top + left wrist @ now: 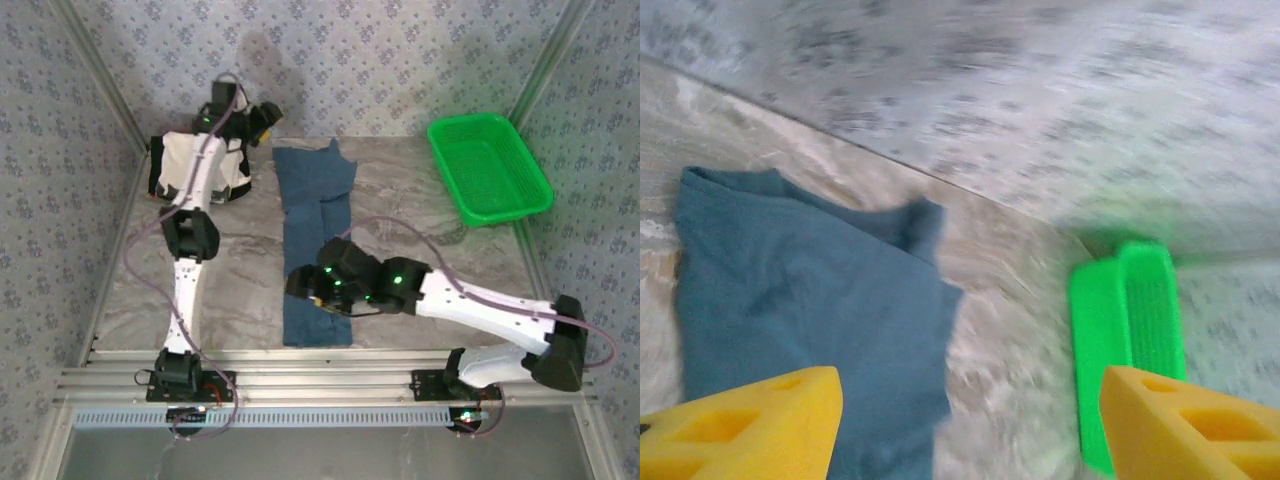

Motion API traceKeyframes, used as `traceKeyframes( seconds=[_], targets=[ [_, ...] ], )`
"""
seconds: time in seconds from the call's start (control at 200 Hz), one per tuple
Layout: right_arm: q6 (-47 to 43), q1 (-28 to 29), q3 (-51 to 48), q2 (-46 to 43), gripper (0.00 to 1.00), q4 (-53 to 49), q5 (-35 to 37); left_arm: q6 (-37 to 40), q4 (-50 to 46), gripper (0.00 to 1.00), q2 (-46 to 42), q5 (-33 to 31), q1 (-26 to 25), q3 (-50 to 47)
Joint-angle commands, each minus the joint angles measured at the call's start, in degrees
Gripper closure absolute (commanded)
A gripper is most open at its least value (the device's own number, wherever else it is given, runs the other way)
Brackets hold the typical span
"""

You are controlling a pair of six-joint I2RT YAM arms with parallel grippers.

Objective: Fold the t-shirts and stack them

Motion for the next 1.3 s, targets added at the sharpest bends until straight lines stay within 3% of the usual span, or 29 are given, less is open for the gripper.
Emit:
traceKeyframes(
  seconds=[0.0, 0.105, 0.195, 0.29, 0.465, 0.71, 1.009, 1.294],
  targets=[
    [-13.56, -4.49, -7.64, -0.95, 0.22, -6.55, -8.75, 11.77, -10.3, 0.3, -17.29, -0.45, -4.4, -21.04],
    [-21.33, -7.52, -12.75, -0.56, 0.29, -3.2, -13.0, 8.37, 2.33, 0.29, -36.89, 0.85, -5.69, -57.06],
    [-23.73, -9.09, -17.22, -0.3, 0.32, -0.05, -14.67, 5.64, 6.66, 0.29, -49.69, 0.82, -8.12, -78.65],
    [-22.82, -10.41, -23.03, -0.6, 0.34, 7.28, -16.36, 2.49, 10.26, 0.31, -59.19, 0.83, -12.55, -94.35],
    [-24.34, -11.29, -26.58, 2.14, 0.38, 12.62, -17.59, -8.1, 19.56, 0.37, -71.61, -0.53, -18.78, -114.65],
    [-24.2, -11.76, -28.73, 7.89, 0.43, 19.18, -19.43, -17.01, 31.14, 0.41, -74.96, 1.38, -22.79, -126.42],
    [-23.76, -11.71, -28.73, 9.21, 0.45, 19.68, -19.06, -20.37, 36.09, 0.42, -69.62, 1.41, -28.86, -128.4],
    [-23.04, -11.58, -29.5, 10.42, 0.47, 20.94, -18.84, -20.62, 35.79, 0.51, -63.08, 0.98, -32.37, -127.13]
  ],
)
